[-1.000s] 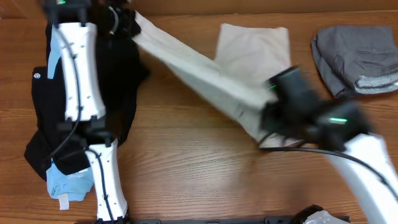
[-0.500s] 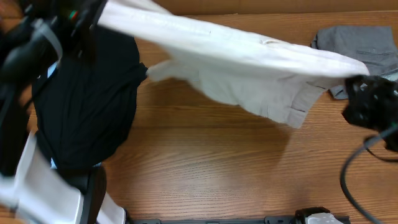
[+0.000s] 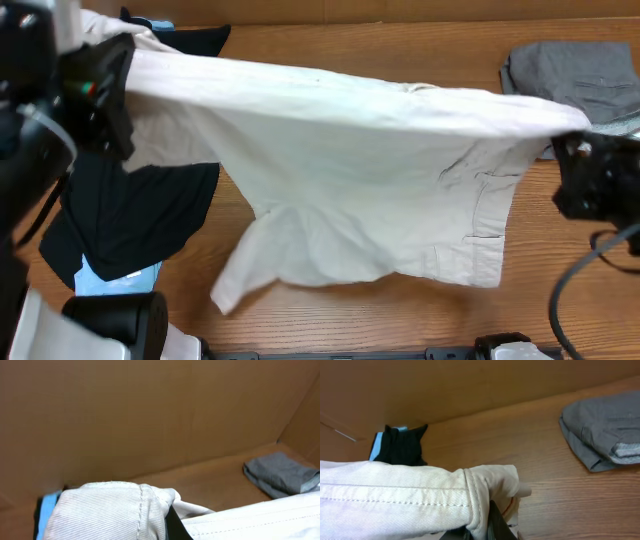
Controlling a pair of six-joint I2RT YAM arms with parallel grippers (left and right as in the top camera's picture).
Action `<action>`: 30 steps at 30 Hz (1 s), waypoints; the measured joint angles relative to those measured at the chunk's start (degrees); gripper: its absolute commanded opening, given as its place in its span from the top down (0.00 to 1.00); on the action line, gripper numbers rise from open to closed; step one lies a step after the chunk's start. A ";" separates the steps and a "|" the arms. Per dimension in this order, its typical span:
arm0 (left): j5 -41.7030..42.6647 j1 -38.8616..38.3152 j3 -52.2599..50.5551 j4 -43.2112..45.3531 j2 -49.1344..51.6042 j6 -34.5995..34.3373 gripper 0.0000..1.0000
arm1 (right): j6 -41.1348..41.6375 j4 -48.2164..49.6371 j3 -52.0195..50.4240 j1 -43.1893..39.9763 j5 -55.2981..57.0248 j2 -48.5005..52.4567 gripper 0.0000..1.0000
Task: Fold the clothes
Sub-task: 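Lift the shorts with both grippers and stretch them apart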
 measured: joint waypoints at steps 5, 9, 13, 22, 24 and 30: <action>-0.74 0.00 -3.21 -0.46 5.18 0.00 0.96 | -0.92 0.02 0.00 0.00 -0.04 5.46 0.96; -0.94 0.00 -4.83 -0.04 10.23 0.00 0.96 | -1.29 0.09 0.00 -0.02 0.22 10.71 0.96; -0.72 0.00 -5.64 3.43 16.55 0.00 0.96 | -1.60 3.82 -0.02 0.00 1.90 17.62 0.96; 1.29 0.24 -6.43 14.99 22.10 -1.09 0.96 | -2.84 17.16 0.63 -0.04 4.85 23.93 0.96; 1.46 0.24 -6.43 14.95 21.05 -1.22 0.96 | -2.89 16.26 2.75 -0.07 4.90 23.89 0.96; 1.95 0.24 -6.43 14.27 14.01 -1.33 0.96 | -3.04 10.19 10.86 -0.07 4.87 20.35 0.96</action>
